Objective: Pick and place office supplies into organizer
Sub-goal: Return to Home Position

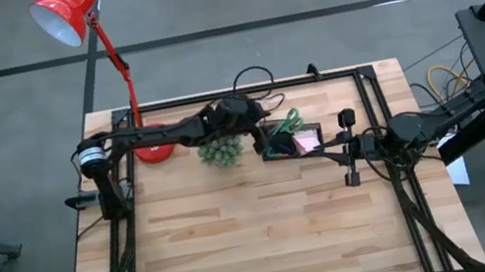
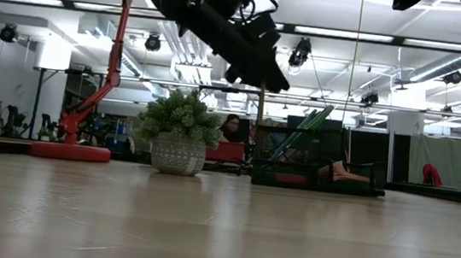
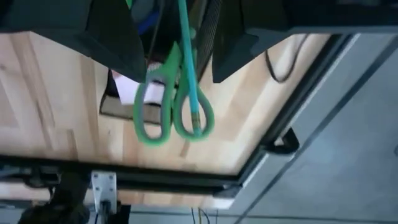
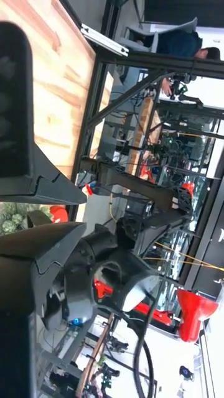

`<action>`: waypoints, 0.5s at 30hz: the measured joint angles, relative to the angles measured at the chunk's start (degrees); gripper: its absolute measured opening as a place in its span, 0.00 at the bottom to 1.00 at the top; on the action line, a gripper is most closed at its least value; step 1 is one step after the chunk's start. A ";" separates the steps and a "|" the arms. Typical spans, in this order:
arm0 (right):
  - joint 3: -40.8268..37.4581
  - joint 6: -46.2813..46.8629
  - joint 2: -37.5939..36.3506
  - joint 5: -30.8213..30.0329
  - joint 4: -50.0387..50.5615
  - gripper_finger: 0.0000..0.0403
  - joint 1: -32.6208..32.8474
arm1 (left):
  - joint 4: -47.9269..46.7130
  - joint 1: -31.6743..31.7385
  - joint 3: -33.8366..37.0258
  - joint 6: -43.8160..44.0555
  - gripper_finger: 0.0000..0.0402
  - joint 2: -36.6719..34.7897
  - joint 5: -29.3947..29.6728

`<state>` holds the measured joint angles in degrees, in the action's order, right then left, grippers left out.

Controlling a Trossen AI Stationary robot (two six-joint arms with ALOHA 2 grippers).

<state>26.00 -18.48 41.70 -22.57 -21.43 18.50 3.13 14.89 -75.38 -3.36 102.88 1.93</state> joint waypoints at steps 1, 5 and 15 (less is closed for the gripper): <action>0.00 0.00 0.00 0.00 0.00 0.12 0.00 | -0.11 0.00 -0.57 -0.09 0.43 -0.17 -0.13; 0.00 -0.02 0.01 0.00 0.04 0.12 0.00 | 0.55 -0.65 -3.01 -0.24 0.42 -1.30 -6.54; 0.00 0.26 -0.03 -0.02 0.06 0.12 0.00 | 1.40 -9.90 -2.16 -7.50 0.14 -7.45 -13.83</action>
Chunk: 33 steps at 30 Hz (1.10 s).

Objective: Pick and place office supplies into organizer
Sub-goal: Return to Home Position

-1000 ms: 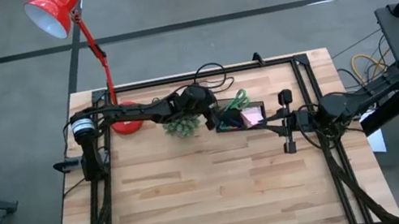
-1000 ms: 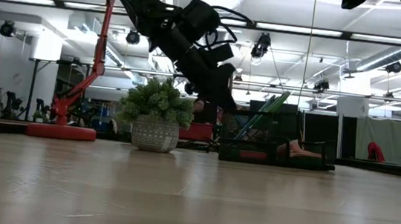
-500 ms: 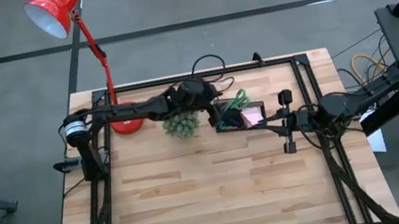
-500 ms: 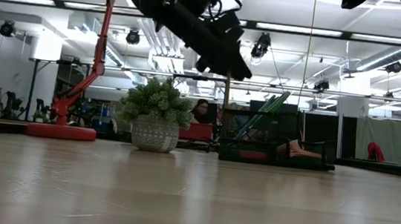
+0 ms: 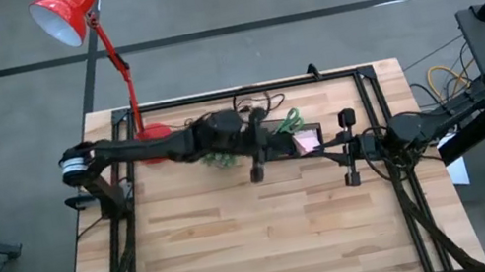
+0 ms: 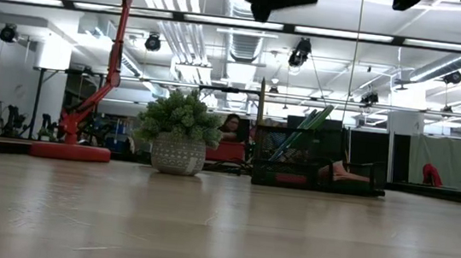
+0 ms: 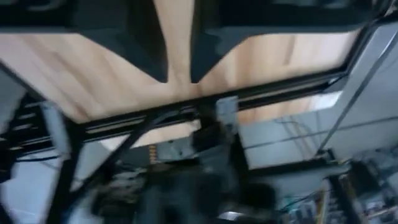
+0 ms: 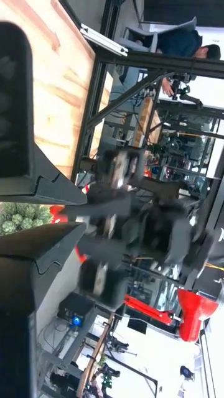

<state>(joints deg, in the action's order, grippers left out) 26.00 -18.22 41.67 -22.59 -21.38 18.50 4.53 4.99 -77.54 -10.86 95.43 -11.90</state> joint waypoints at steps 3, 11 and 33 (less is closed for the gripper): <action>0.00 0.15 0.00 0.00 0.08 0.12 -0.01 | 2.97 -3.41 4.46 -0.39 0.03 -2.65 0.52; 0.00 2.33 0.02 0.00 0.14 0.12 0.00 | 7.14 -6.84 24.12 0.75 0.01 -15.83 16.26; 0.00 4.72 0.11 0.00 0.58 0.12 0.00 | 13.26 -7.80 67.86 2.30 0.00 -71.21 21.17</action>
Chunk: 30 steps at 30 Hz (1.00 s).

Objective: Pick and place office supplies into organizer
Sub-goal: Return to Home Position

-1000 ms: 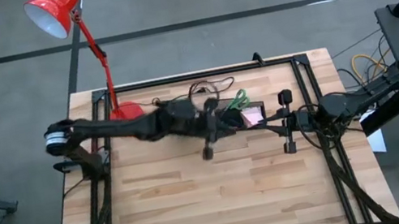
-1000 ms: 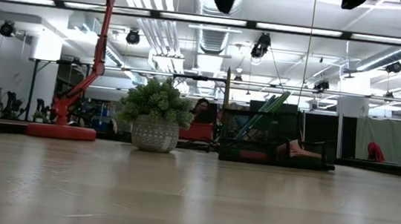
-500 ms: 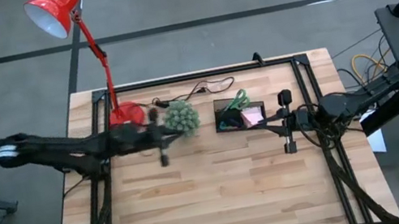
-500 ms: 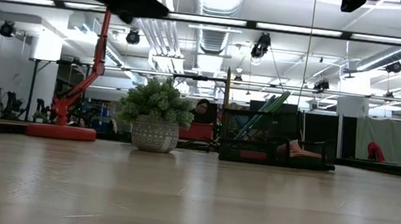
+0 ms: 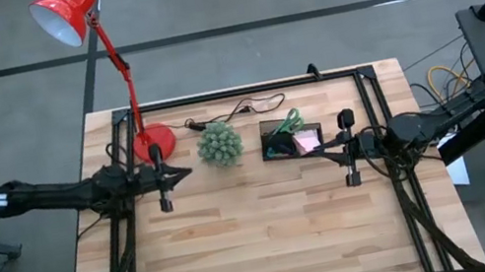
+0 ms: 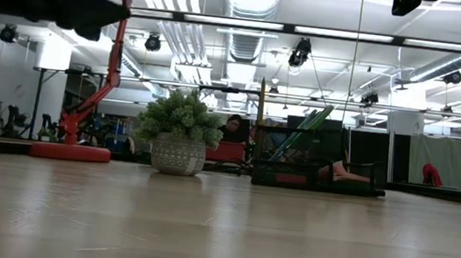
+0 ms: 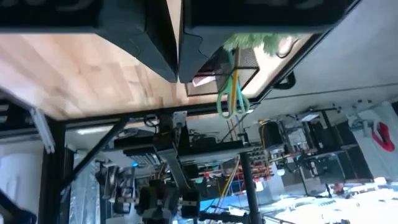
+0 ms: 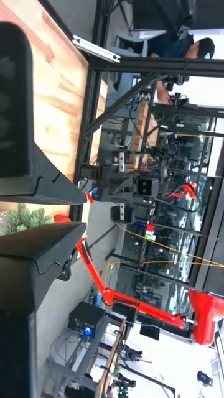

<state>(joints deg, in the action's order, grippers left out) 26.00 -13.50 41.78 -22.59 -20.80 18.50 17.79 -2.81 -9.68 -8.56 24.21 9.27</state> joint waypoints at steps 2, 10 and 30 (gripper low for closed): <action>0.00 0.06 0.00 0.00 0.02 0.12 0.00 | -0.15 0.02 2.30 -1.33 0.00 -1.76 0.02; 0.00 0.43 0.04 0.00 0.04 0.12 0.00 | -2.38 0.07 9.21 -1.86 0.00 -13.94 0.01; -15.78 5.50 -11.75 -5.57 -2.29 0.11 -0.06 | -14.73 0.07 9.26 1.18 0.00 -21.29 1.71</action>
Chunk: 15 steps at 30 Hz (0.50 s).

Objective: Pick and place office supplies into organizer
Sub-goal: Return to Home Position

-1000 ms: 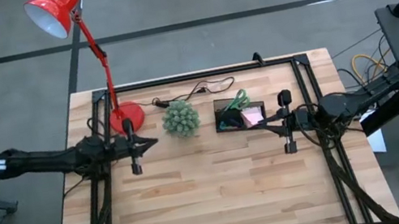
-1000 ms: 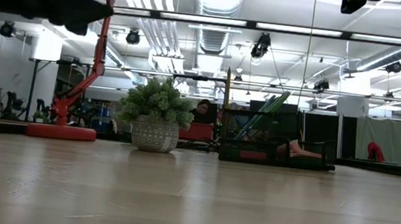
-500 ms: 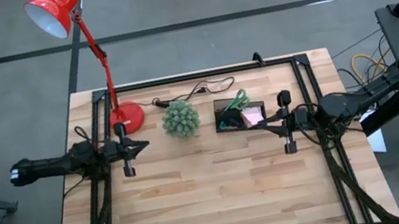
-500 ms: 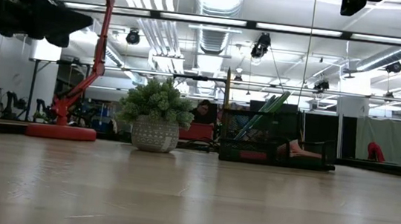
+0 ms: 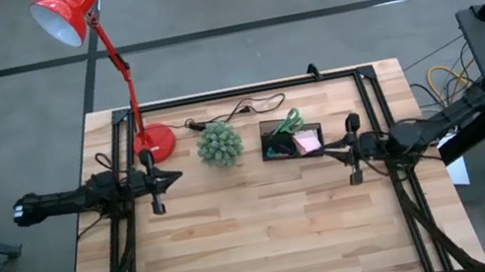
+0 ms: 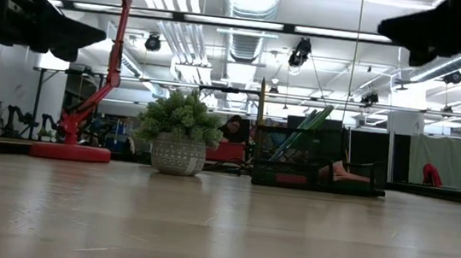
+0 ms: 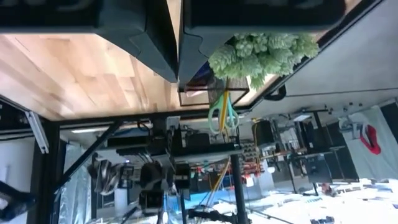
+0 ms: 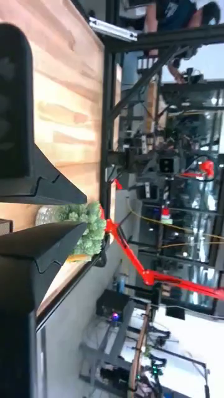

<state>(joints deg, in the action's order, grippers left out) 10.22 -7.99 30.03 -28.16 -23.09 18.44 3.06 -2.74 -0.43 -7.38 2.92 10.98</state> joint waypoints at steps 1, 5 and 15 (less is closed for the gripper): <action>-1.25 -0.47 -1.98 0.01 -0.06 0.10 -0.35 | 0.16 0.00 0.02 -0.11 0.00 -0.02 0.00; -4.27 0.21 -8.66 0.95 0.82 0.04 -3.50 | 0.50 0.00 0.02 -0.46 0.00 0.07 0.02; -6.16 0.54 -19.54 15.16 9.63 0.02 -12.86 | 0.95 0.02 0.07 -0.78 0.00 -0.64 0.33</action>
<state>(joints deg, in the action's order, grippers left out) 4.06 -7.46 10.48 -13.00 -13.46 5.58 4.01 -2.72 -0.36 -8.15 2.28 11.31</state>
